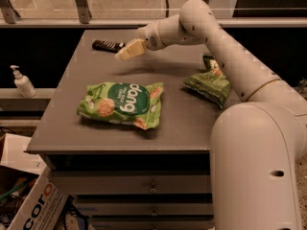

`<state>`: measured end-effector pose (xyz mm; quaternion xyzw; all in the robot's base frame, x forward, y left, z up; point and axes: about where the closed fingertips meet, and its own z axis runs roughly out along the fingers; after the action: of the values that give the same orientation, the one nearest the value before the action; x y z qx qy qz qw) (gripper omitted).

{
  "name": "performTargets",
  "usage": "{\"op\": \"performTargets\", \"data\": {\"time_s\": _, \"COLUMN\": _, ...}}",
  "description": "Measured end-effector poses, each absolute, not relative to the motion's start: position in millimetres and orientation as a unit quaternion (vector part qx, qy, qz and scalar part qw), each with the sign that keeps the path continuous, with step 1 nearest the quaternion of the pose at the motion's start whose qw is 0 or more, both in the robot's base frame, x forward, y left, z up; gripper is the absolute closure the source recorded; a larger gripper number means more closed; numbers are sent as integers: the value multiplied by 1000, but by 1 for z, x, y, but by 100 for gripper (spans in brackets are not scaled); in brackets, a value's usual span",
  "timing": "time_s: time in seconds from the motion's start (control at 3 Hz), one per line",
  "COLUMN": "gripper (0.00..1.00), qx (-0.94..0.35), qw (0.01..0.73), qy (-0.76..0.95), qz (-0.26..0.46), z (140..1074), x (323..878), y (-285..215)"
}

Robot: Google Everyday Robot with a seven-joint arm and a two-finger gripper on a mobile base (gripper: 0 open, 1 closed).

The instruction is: Pick rxbar chocolate

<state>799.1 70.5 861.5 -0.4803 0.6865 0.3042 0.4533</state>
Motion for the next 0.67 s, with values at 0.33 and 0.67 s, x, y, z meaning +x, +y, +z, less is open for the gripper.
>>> {"op": "performTargets", "data": {"time_s": 0.33, "gripper": 0, "qx": -466, "qw": 469, "qy": 690, "qz": 295, "z": 849, "x": 800, "y": 90}}
{"op": "performTargets", "data": {"time_s": 0.67, "gripper": 0, "qx": -462, "qw": 474, "qy": 696, "qz": 279, "z": 833, "x": 808, "y": 107}}
